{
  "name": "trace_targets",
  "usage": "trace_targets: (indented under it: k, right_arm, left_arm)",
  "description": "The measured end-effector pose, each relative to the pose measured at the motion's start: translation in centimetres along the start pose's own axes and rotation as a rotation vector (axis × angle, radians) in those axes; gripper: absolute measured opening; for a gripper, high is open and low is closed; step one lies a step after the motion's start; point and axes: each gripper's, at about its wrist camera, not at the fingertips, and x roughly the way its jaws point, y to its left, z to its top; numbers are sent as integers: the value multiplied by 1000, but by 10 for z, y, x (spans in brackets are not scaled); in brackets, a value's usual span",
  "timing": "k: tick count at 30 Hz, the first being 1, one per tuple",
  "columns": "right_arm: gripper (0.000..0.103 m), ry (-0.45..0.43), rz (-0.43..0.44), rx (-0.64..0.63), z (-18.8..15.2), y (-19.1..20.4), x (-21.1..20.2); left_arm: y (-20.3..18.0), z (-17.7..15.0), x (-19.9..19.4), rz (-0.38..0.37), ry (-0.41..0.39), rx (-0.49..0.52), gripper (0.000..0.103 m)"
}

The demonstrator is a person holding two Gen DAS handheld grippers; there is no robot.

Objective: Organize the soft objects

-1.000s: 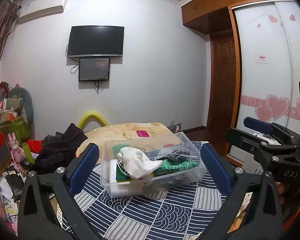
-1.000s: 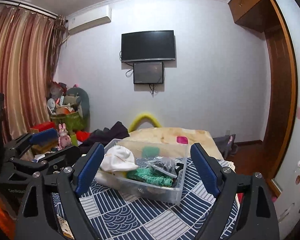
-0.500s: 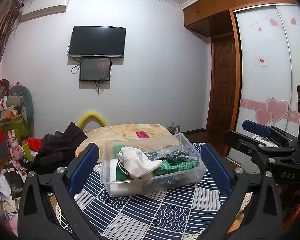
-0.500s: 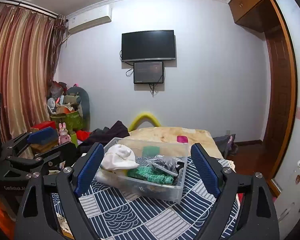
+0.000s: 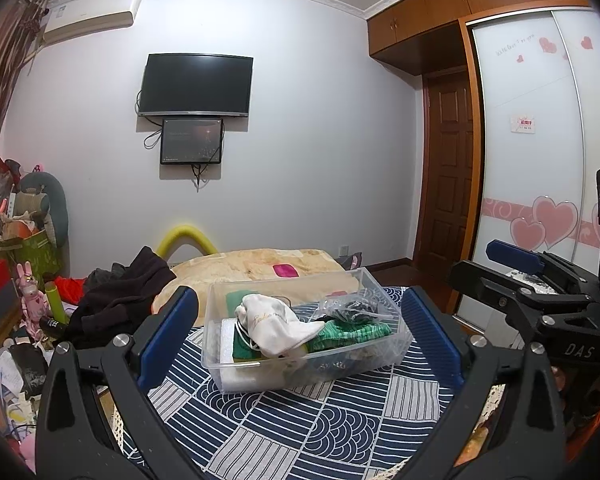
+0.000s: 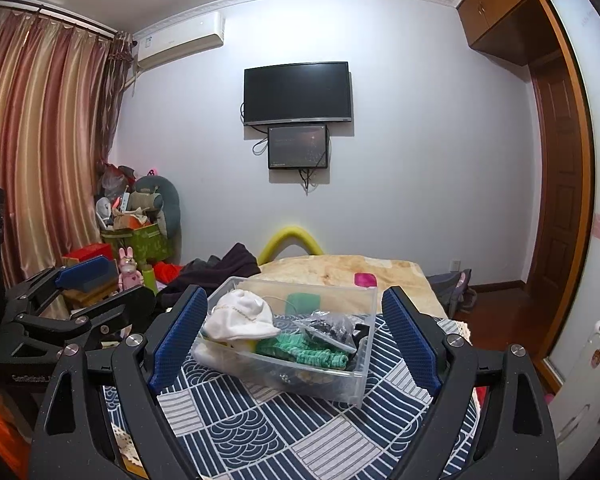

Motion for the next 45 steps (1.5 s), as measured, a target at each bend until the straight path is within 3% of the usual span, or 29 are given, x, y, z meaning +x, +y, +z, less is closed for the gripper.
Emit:
trace_targets:
  k: [45]
  right_arm:
    - [95,5,-4,17,-1,3,-5]
  left_arm:
    - [3,-1,3,-20,24,-39,103]
